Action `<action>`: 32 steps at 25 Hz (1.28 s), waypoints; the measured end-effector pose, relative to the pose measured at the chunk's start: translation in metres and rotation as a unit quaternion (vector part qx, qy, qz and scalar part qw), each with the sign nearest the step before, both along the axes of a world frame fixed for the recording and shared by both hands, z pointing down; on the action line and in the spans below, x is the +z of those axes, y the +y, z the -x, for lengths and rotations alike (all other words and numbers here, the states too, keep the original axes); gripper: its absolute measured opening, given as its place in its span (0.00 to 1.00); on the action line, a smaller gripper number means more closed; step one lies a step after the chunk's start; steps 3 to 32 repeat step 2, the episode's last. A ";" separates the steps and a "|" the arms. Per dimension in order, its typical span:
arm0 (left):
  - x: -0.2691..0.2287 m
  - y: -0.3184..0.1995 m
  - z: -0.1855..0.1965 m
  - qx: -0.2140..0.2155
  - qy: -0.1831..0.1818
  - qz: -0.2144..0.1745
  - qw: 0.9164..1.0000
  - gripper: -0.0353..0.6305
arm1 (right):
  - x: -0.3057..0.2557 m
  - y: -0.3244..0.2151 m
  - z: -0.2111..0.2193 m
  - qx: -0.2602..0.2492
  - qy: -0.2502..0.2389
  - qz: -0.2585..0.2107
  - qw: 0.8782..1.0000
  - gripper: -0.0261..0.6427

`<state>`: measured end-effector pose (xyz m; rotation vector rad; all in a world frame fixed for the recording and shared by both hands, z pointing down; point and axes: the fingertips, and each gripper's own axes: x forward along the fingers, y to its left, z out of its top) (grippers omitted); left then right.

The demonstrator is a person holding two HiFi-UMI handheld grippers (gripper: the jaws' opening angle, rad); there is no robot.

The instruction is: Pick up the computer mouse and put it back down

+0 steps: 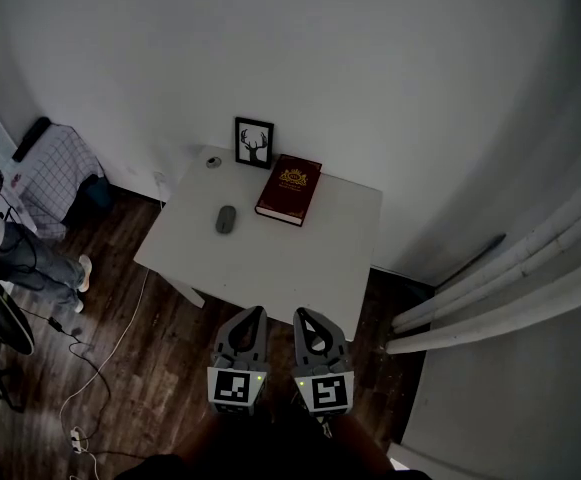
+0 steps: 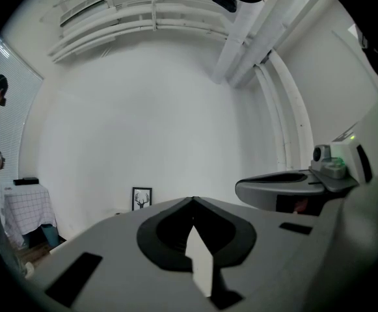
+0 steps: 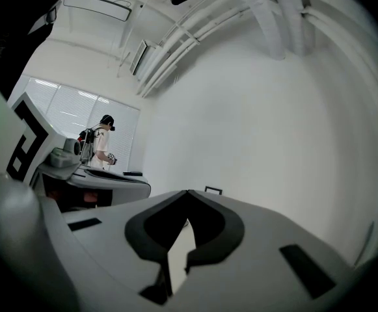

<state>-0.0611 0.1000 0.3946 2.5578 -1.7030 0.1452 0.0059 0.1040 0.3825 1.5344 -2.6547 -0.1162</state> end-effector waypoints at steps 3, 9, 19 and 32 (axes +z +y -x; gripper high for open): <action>-0.001 0.000 -0.001 0.000 -0.001 0.000 1.000 0.05 | 0.000 0.001 -0.001 -0.001 0.003 -0.001 1.000 0.07; -0.001 0.000 -0.001 0.000 -0.001 0.000 1.000 0.05 | 0.000 0.001 -0.001 -0.001 0.003 -0.001 1.000 0.07; -0.001 0.000 -0.001 0.000 -0.001 0.000 1.000 0.05 | 0.000 0.001 -0.001 -0.001 0.003 -0.001 1.000 0.07; -0.001 0.000 -0.001 0.000 -0.001 0.000 1.000 0.05 | 0.000 0.001 -0.001 -0.001 0.003 -0.001 1.000 0.07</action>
